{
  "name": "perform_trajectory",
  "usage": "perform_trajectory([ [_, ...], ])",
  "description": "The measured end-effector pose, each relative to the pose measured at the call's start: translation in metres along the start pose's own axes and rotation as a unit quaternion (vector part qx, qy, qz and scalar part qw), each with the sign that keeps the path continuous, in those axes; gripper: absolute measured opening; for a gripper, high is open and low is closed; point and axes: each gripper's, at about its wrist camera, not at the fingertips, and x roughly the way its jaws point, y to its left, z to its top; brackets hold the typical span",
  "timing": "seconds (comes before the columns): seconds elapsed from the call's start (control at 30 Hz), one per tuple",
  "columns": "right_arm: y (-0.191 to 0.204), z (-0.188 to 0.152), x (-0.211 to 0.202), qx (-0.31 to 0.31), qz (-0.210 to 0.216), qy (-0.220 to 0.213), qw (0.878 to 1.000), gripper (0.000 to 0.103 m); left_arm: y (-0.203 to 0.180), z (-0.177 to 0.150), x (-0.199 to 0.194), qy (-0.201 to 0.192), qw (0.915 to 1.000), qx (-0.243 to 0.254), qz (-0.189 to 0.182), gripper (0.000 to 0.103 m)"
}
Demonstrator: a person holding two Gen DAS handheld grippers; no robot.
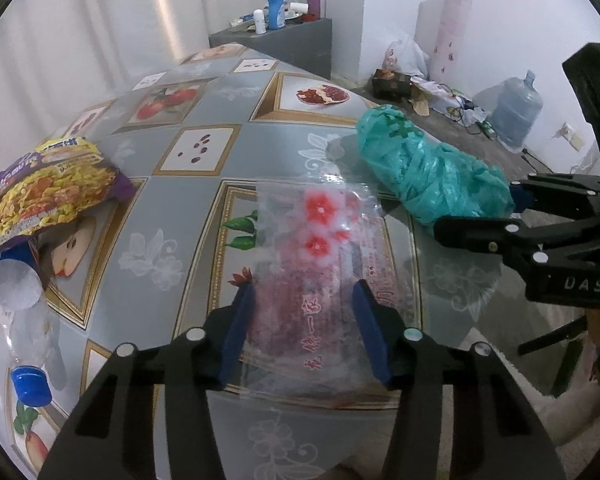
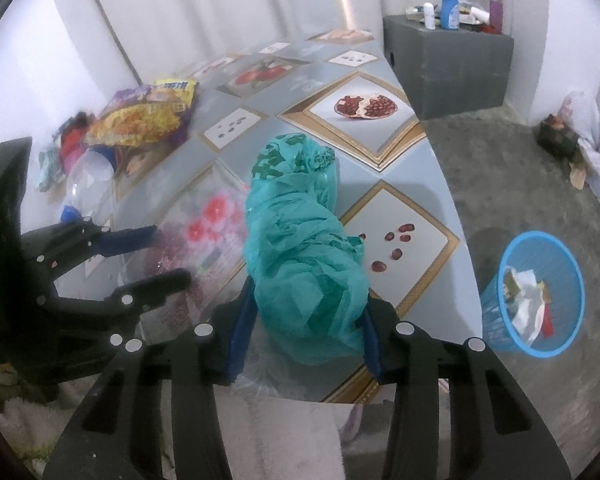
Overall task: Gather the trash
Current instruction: 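Carry the clear bag with the left gripper while the right gripper carries the teal bag to the wastebasket, then open both grippers above the blue wastebasket, dropping both bags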
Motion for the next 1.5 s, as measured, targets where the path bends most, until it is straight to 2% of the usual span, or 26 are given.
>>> perform_trajectory([
  [0.03, 0.0, -0.001, 0.0, 0.002, 0.0, -0.002, 1.0, 0.042, -0.001, 0.0, -0.001, -0.003, 1.0, 0.002, 0.004, 0.036],
  [0.1, 0.0, -0.001, 0.0, 0.005, 0.001, -0.004, 1.0, 0.041, -0.004, -0.001, -0.002, -0.008, 0.9995, 0.015, 0.027, 0.025],
  [0.23, -0.001, -0.003, -0.001, 0.009, 0.002, -0.011, 1.0, 0.04, -0.003, -0.003, -0.003, -0.014, 0.9992, 0.021, 0.032, 0.01],
  [0.33, -0.002, -0.003, -0.003, 0.015, 0.005, -0.017, 1.0, 0.039, -0.002, -0.003, -0.006, -0.018, 0.9994, 0.016, 0.024, 0.003],
  [0.47, -0.009, -0.002, -0.013, 0.031, 0.017, -0.037, 0.999, 0.038, -0.001, 0.0, -0.012, -0.023, 0.9996, 0.01, 0.011, 0.002],
  [0.67, -0.035, -0.001, -0.037, 0.08, 0.043, -0.084, 0.992, 0.038, -0.012, 0.023, -0.032, -0.054, 0.9979, 0.035, 0.002, 0.002],
  [0.83, -0.071, -0.009, -0.065, 0.129, 0.021, -0.132, 0.983, 0.038, -0.033, 0.061, -0.038, -0.076, 0.9942, 0.068, -0.035, 0.002],
  [0.93, -0.116, -0.022, -0.089, 0.188, -0.007, -0.165, 0.968, 0.038, -0.056, 0.096, -0.035, -0.09, 0.9893, 0.093, -0.067, 0.002],
  [0.97, -0.138, -0.029, -0.096, 0.216, -0.015, -0.173, 0.961, 0.038, -0.069, 0.114, -0.031, -0.092, 0.9863, 0.105, -0.088, 0.002],
  [1.07, -0.192, -0.046, -0.104, 0.283, -0.044, -0.178, 0.941, 0.039, -0.102, 0.15, -0.013, -0.086, 0.9795, 0.138, -0.119, 0.002],
  [1.13, -0.224, -0.056, -0.101, 0.323, -0.052, -0.174, 0.929, 0.039, -0.129, 0.177, 0.009, -0.068, 0.9749, 0.159, -0.14, 0.002],
  [1.23, -0.272, -0.074, -0.084, 0.386, -0.041, -0.16, 0.908, 0.04, -0.165, 0.214, 0.055, -0.014, 0.9674, 0.156, -0.199, 0.003],
  [1.27, -0.29, -0.082, -0.074, 0.412, -0.041, -0.151, 0.898, 0.04, -0.178, 0.223, 0.073, 0.004, 0.9659, 0.162, -0.202, 0.004],
  [1.37, -0.325, -0.097, -0.045, 0.46, -0.037, -0.126, 0.878, 0.04, -0.219, 0.24, 0.124, 0.034, 0.961, 0.204, -0.184, 0.004],
  [1.47, -0.35, -0.104, -0.018, 0.489, -0.045, -0.104, 0.865, 0.041, -0.248, 0.25, 0.19, 0.096, 0.9566, 0.213, -0.174, 0.006],
  [1.5, -0.357, -0.106, -0.012, 0.495, -0.045, -0.101, 0.862, 0.042, -0.255, 0.252, 0.206, 0.106, 0.956, 0.217, -0.166, 0.006],
])
